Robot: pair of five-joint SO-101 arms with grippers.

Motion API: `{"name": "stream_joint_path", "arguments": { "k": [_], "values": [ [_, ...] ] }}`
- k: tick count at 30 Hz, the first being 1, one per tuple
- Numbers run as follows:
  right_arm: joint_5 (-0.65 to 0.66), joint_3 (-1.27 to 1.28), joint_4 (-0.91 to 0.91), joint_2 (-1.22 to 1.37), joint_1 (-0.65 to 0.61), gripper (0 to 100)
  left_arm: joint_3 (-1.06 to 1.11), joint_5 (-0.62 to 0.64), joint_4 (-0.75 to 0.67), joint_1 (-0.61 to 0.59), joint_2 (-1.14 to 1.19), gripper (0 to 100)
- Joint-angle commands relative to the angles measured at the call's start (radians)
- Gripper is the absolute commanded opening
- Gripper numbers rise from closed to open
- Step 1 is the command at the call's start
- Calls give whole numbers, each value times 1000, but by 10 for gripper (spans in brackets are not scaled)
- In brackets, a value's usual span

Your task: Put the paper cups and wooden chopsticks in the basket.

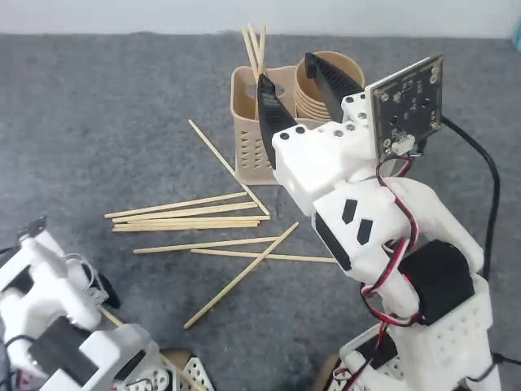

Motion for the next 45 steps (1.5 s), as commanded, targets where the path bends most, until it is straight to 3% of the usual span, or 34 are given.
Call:
{"name": "stream_joint_path", "arguments": {
  "k": [1,9,19,27,32,43,45],
  "values": [
    [6,-55,-27,-5,-8,210,-4,-12,-43,-8,51,16],
    [6,-60,-22,-10,-5,210,-15,-11,-15,-12,51,13],
    [6,-60,-19,-10,-4,210,-401,-5,387,-12,49,13],
    [6,-58,-19,-10,-4,210,-562,-3,514,-5,51,13],
    [6,-58,-22,-10,-4,210,-424,-66,451,-14,51,29],
    [12,-55,-25,-10,-7,209,-13,-160,-54,-25,49,80],
    [12,-57,-22,-10,-7,209,-7,-173,-54,-46,40,81]
  ]
}}
